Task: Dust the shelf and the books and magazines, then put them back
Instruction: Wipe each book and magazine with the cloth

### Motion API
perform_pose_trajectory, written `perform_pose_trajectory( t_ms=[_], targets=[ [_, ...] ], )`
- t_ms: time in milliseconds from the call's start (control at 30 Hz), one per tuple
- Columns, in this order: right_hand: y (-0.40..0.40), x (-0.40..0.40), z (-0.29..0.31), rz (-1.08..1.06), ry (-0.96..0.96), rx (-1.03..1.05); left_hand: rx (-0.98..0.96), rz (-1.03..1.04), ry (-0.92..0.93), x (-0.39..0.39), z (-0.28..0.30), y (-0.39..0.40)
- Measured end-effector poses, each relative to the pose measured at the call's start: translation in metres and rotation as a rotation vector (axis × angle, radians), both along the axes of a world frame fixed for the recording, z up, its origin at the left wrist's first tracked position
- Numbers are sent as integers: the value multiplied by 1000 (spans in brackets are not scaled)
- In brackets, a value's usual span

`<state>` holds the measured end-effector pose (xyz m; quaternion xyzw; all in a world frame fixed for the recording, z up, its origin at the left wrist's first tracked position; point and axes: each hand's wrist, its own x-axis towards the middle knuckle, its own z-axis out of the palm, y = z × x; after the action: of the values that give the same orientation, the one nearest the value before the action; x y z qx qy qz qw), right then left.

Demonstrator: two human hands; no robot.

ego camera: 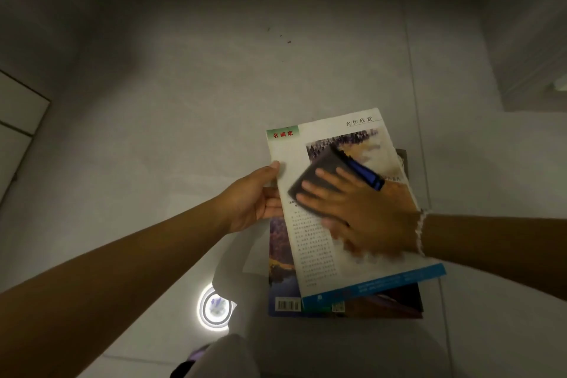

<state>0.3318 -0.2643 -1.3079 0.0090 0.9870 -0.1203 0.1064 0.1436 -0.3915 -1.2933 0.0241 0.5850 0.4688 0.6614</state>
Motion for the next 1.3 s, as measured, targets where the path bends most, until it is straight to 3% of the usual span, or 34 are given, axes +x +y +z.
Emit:
perform_pose_trajectory(
  t_ms=[100, 167, 334, 434, 500, 601, 701, 767, 867, 968, 1201, 1301],
  targets=[
    [-6, 31, -11, 209, 40, 85, -4, -16, 141, 6, -2, 2],
    [6, 34, -16, 239, 45, 102, -27, 21, 190, 9, -4, 4],
    [48, 7, -14, -207, 64, 50, -57, 90, 215, 11, -3, 10],
    [42, -3, -14, -337, 47, 48, -71, 163, 313, 13, 0, 13],
    [18, -1, -11, -247, 95, 57, -101, 201, 366, 15, -1, 11],
    [-17, 16, -17, 56, 110, 80, -129, 232, 406, 15, -3, 4],
    [-3, 22, -20, 217, 94, 76, -131, 239, 431, 13, -4, 1],
    [26, 17, -22, 105, 114, 76, -151, 261, 425, 11, -4, 4],
    [62, 11, -23, -241, 110, 57, -184, 298, 404, 11, -5, 7],
    [42, 6, -28, -383, 157, 76, -200, 315, 396, 12, -6, 9],
    [-19, 38, -24, 137, 155, 41, -209, 324, 408, 13, -6, 8],
    [17, 43, -28, 19, 158, 28, -215, 329, 408, 13, -6, 9]
  ],
)
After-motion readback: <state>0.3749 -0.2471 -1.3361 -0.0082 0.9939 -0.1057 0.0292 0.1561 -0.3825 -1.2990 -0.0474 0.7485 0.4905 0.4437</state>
